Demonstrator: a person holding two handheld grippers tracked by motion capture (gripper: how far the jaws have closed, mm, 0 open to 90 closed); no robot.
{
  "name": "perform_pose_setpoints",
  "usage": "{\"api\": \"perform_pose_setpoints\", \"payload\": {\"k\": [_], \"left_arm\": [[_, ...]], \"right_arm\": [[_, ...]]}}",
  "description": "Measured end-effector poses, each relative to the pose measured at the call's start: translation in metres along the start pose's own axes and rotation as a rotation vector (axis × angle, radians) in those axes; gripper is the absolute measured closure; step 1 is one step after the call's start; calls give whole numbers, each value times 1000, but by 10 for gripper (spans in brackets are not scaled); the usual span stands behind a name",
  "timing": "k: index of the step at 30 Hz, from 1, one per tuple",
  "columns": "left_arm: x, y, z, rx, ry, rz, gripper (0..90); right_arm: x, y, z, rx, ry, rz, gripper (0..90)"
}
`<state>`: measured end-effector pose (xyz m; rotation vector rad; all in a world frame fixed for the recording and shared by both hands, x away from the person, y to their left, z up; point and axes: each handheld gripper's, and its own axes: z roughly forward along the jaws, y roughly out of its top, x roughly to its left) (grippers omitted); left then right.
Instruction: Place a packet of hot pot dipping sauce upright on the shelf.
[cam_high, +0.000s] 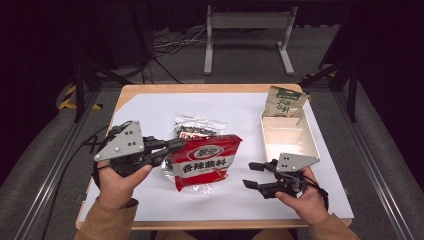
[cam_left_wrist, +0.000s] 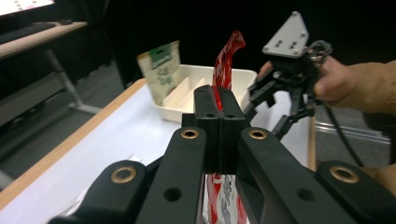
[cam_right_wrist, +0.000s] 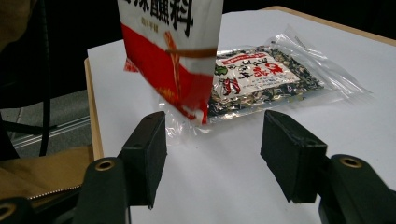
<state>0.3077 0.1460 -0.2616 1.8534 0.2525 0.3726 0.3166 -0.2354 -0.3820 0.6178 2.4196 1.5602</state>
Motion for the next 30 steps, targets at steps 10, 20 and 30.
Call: {"api": "perform_pose_setpoints", "payload": {"k": [10,20,30], "left_arm": [[-13,-2,39,-39,-80,20,900],[-18,-8,51,-80,-109,34,900],[-19,-13,55,-89,-107,36,900]], "right_arm": [[1,3,0,-12,-16,-24,366],[1,3,0,-36,-7,-41,347],[2,0,6,37,74,-48,733]]}}
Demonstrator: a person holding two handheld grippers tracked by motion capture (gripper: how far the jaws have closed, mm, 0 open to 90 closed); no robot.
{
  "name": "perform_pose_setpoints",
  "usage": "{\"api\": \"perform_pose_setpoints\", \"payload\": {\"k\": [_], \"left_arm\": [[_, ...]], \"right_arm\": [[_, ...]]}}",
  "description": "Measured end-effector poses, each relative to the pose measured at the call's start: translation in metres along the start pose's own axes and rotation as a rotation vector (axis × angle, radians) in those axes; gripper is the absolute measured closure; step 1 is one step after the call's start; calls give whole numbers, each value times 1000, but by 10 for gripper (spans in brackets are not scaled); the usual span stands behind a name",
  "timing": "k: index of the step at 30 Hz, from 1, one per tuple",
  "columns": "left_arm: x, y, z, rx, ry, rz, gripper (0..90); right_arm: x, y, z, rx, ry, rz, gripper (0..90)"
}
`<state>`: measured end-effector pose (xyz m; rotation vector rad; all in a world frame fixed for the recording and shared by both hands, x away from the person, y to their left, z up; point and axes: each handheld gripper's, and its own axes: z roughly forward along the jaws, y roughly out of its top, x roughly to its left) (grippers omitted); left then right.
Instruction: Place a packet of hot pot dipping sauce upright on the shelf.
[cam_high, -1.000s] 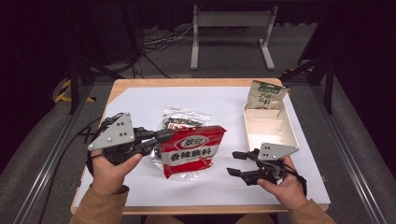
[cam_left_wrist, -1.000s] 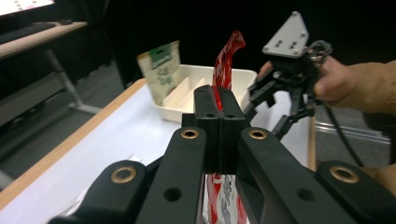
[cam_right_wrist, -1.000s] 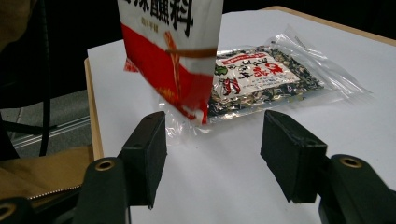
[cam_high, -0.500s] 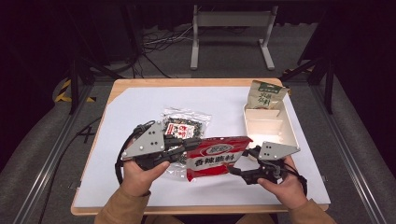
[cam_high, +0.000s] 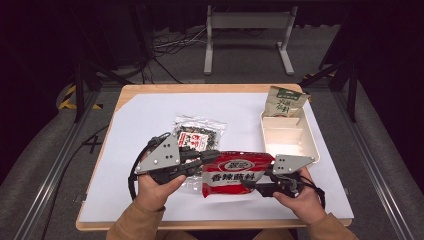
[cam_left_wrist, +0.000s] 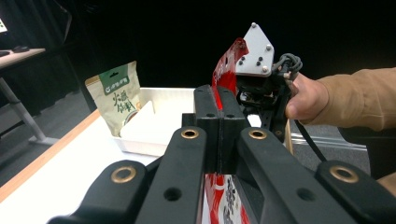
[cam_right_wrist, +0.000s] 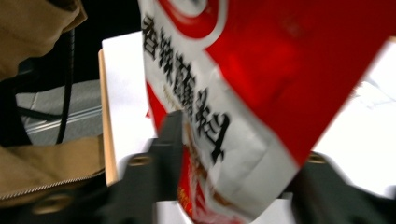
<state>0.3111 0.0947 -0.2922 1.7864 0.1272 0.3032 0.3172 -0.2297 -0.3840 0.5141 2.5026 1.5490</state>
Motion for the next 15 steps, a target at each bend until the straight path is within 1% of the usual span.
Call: {"api": "perform_pose_setpoints", "payload": {"k": [2,5,6,9,11,12,13,14,15], "left_arm": [[3,-3,-1,-9,-1,-17,900],[4,-5,-2,-14,10,-39,900],[5,-5,-3,-14,11,-42,900],[5,-6,-4,-13,6,-47,900],[6,-7,-5,-14,2,-70,898],[6,-7,-5,-14,2,-70,892],[7,-7,-5,-12,0,-81,863],[7,-7,-6,-8,-1,-91,863],[8,-7,-6,-9,-3,-102,824]], "right_arm": [[2,1,-1,18,39,-4,840],[4,2,-2,26,49,-7,852],[4,3,-2,25,61,-5,856],[4,3,-3,24,67,-4,863],[4,4,-5,23,65,-1,868],[4,4,-6,22,69,4,870],[3,5,-8,27,73,12,871],[3,5,-8,27,73,12,871],[3,5,-9,31,73,16,872]]}}
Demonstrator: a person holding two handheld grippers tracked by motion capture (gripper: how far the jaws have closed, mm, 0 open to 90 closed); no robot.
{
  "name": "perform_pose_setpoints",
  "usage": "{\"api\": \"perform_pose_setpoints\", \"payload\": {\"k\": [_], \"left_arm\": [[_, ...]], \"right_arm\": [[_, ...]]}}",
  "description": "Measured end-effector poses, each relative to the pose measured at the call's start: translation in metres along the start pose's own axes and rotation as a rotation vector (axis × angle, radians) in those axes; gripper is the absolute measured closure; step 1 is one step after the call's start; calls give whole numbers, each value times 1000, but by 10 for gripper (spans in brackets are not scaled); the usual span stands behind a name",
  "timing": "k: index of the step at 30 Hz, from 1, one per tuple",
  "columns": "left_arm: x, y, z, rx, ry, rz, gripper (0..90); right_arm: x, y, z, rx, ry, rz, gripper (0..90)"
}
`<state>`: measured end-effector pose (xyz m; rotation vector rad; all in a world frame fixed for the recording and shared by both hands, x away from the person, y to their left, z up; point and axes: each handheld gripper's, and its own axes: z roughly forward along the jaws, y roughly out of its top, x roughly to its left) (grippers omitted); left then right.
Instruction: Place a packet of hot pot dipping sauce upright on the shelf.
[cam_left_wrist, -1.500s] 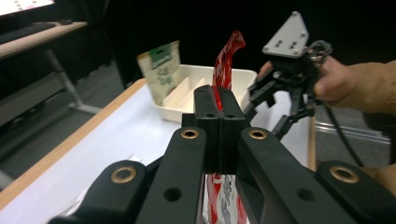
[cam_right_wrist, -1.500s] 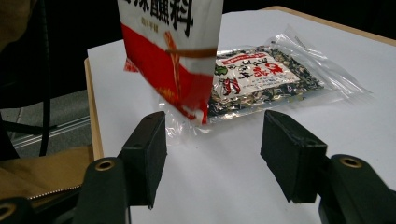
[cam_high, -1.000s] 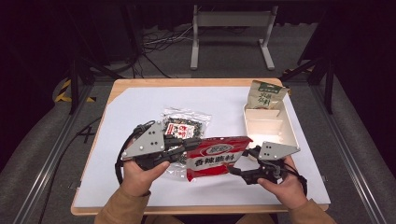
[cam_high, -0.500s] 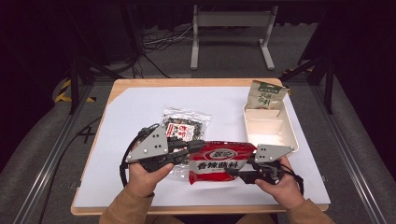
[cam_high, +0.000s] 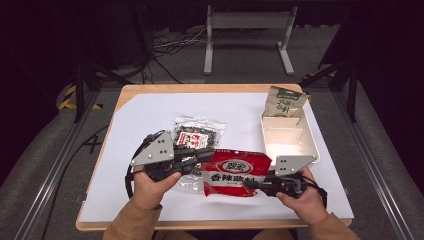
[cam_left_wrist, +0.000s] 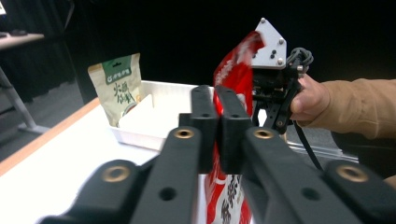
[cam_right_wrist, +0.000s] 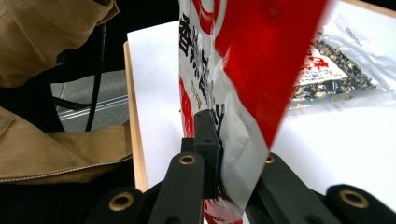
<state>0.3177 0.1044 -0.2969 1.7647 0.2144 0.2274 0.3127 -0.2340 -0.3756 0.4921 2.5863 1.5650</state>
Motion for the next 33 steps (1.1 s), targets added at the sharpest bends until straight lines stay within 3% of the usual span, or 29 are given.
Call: {"api": "perform_pose_setpoints", "payload": {"k": [1,3,7,14,16,23,33], "left_arm": [[0,0,0,-7,-5,-11,737],[2,0,-2,-12,-17,-36,698],[6,-3,-3,1,33,-47,493],[12,-9,-14,-2,60,-57,347],[16,-10,-18,55,60,-131,289],[21,-18,-24,104,136,-105,205],[31,-30,-30,157,187,-114,151]], "right_arm": [[-1,0,-2,-2,-3,6,875],[-1,-1,-3,-1,-7,5,877],[-3,-3,-6,21,-16,15,882],[-4,-2,-14,-3,-29,14,882],[-4,-2,-16,-9,-37,17,882],[-6,0,-25,-30,-60,19,883],[-9,3,-38,-64,-93,25,883]]}}
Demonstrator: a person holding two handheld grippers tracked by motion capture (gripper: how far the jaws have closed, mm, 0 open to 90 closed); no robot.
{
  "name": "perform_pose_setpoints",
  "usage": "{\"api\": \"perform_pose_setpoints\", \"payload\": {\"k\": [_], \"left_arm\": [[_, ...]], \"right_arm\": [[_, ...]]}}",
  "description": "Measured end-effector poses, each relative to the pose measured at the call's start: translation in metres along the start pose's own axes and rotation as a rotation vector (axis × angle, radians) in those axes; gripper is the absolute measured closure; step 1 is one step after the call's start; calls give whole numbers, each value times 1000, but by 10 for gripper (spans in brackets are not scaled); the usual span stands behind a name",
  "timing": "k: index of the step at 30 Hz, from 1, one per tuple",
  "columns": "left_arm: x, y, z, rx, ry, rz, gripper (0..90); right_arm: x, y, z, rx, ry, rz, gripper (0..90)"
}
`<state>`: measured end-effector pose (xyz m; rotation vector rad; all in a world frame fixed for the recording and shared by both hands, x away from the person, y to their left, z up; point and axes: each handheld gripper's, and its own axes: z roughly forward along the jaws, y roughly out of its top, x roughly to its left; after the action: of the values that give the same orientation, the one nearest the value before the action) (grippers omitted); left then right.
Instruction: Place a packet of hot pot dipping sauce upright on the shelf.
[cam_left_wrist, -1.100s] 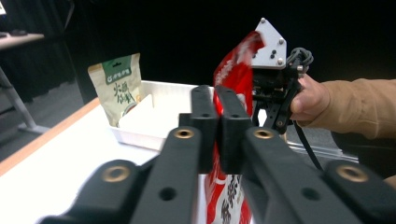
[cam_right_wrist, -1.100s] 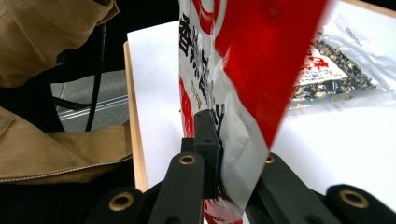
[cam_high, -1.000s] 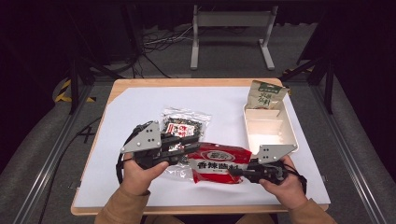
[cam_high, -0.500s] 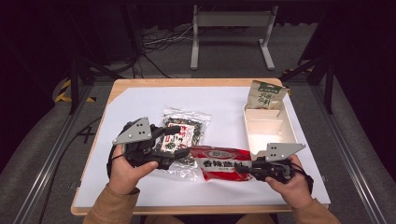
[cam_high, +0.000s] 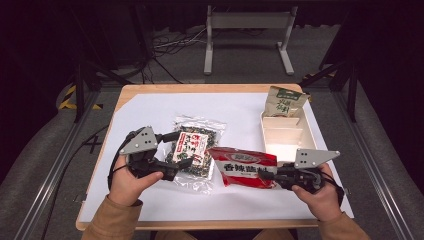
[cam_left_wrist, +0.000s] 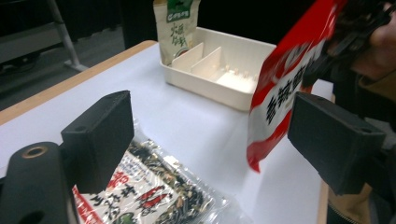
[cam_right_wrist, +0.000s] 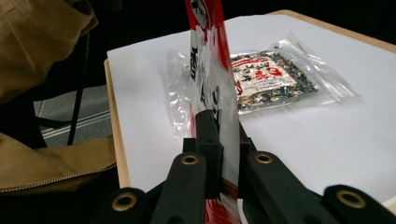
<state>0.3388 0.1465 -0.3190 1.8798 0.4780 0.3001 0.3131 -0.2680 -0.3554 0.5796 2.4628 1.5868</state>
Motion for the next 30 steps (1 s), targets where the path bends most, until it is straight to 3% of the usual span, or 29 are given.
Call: {"api": "perform_pose_setpoints", "payload": {"k": [3,17,23,25,30], "left_arm": [[4,-3,0,13,8,5,140],[19,-23,-7,57,61,-45,116],[23,-26,-9,39,43,-86,114],[25,-27,-10,42,51,-72,107],[27,-28,-11,50,57,-82,101]], "right_arm": [[-3,3,-6,-20,-13,2,883],[-20,24,-33,-75,-75,14,883],[-27,34,-40,-105,-85,25,884],[-32,37,-44,-118,-101,36,884],[-37,42,-49,-130,-128,40,884]]}}
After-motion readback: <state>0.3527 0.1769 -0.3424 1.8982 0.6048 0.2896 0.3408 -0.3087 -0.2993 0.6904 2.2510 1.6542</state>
